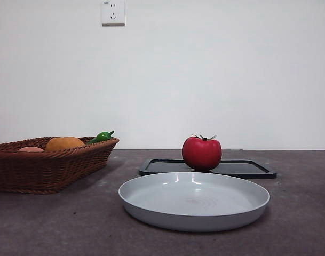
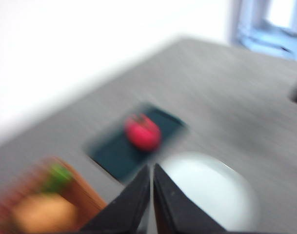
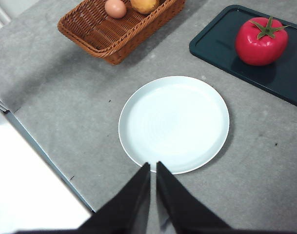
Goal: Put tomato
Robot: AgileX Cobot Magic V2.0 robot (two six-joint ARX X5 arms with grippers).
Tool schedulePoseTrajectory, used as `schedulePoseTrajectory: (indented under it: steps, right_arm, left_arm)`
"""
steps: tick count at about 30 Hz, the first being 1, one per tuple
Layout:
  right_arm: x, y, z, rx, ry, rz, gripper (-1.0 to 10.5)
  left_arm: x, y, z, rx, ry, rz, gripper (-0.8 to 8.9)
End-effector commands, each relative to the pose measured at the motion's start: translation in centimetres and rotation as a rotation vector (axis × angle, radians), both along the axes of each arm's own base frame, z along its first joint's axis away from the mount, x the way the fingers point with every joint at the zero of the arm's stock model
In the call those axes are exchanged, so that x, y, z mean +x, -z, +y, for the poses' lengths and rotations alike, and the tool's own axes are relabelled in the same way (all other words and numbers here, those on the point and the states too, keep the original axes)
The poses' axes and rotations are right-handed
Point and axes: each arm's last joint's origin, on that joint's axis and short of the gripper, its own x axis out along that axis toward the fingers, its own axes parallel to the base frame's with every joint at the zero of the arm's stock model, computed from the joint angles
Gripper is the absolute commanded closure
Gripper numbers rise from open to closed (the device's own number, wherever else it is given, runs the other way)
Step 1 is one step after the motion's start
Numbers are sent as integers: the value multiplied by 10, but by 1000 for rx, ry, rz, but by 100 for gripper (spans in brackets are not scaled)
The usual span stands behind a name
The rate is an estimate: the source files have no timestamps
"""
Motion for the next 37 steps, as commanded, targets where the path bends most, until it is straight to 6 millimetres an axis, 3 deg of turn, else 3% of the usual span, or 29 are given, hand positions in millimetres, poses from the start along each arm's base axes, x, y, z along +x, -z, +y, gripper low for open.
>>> schedulePoseTrajectory:
  steps: [1,5,10,22,28,37]
  right_arm:
    - [0,-3,1,14,-2,-7,940]
    - [0,-3,1,14,-2,-7,940]
    - [0,-3,1,14,-2,-7,940]
    - [0,-3,1,15,-2,-8,940]
    - [0,-3,1,15,-2,-8,940]
    - [0,-3,1,15,-2,-8,940]
  left_arm:
    - [2,8,6,-11,-152,-249,804]
    - [0,43,18,-72,-453,-384,804]
    - [0,96,29,-118,-732,-371,804]
    - [9,197,33,-99,-798,-186,804]
    - [9,221,33,-82,-800,-131,804]
    - [3,238,32,-45,-804,-22,804]
